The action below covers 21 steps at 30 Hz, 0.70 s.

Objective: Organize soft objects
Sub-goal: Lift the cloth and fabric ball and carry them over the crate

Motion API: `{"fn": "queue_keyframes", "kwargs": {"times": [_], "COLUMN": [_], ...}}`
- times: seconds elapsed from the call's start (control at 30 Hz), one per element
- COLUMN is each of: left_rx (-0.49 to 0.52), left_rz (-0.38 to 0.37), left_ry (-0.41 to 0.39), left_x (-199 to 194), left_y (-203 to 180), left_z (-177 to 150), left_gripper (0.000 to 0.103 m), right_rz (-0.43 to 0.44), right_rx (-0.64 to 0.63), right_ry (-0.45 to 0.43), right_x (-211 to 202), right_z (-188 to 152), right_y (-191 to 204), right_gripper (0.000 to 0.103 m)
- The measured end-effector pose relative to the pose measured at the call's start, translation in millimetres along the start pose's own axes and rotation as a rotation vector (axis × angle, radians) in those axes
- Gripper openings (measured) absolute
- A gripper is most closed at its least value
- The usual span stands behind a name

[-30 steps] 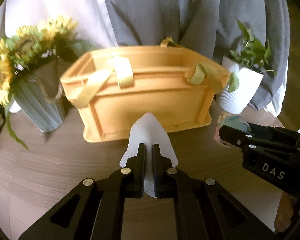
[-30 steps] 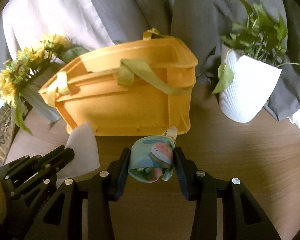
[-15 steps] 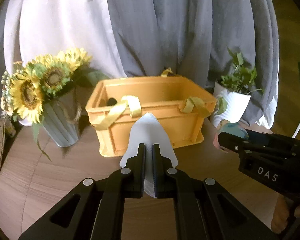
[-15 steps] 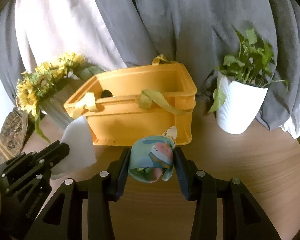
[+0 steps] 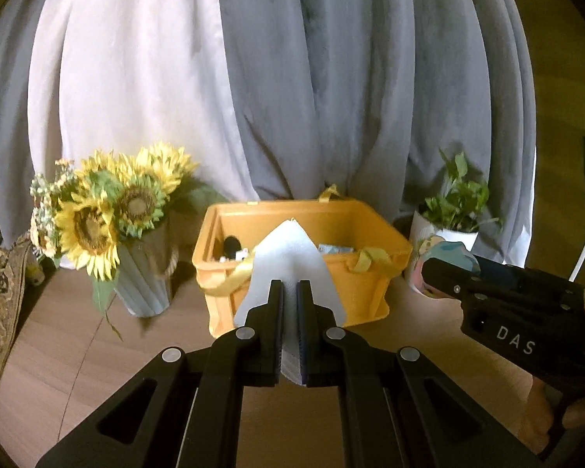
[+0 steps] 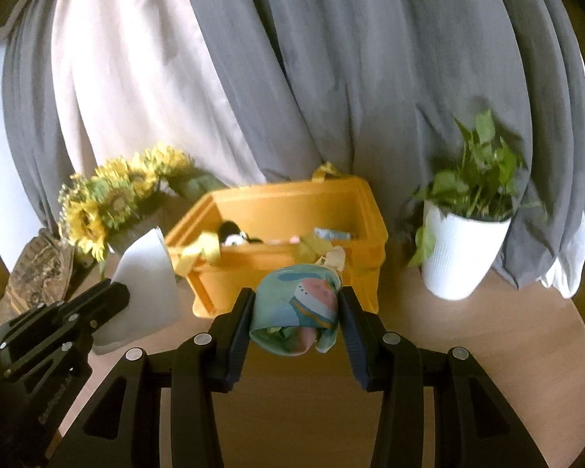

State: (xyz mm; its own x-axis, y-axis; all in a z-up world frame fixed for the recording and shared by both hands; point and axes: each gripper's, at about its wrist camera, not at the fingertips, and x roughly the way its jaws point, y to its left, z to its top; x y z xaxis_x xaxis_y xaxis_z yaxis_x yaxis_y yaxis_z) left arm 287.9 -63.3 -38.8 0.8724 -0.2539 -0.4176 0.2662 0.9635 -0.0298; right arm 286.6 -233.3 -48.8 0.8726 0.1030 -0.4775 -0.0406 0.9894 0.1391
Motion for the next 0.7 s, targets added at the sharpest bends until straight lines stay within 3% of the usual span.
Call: {"fn": "queue_keyframes", "kwargs": {"times": [0.4,0.7], "left_rx": [0.031,0.043], "left_rz": [0.034,0.028], "left_ry": [-0.128,-0.162], "left_x": [-6.6,10.2], "left_y": [5.9,6.8], "left_z": [36.9,58.4], "left_gripper": [0.008,0.008], "right_rz": [0.018,0.004], "right_rx": [-0.025,-0.032], "right_ry": [-0.130,-0.177], "right_x": [-10.3,-1.3], "right_z": [39.5,63.2], "right_y": [13.2,12.3], "right_gripper": [0.044,0.044]}}
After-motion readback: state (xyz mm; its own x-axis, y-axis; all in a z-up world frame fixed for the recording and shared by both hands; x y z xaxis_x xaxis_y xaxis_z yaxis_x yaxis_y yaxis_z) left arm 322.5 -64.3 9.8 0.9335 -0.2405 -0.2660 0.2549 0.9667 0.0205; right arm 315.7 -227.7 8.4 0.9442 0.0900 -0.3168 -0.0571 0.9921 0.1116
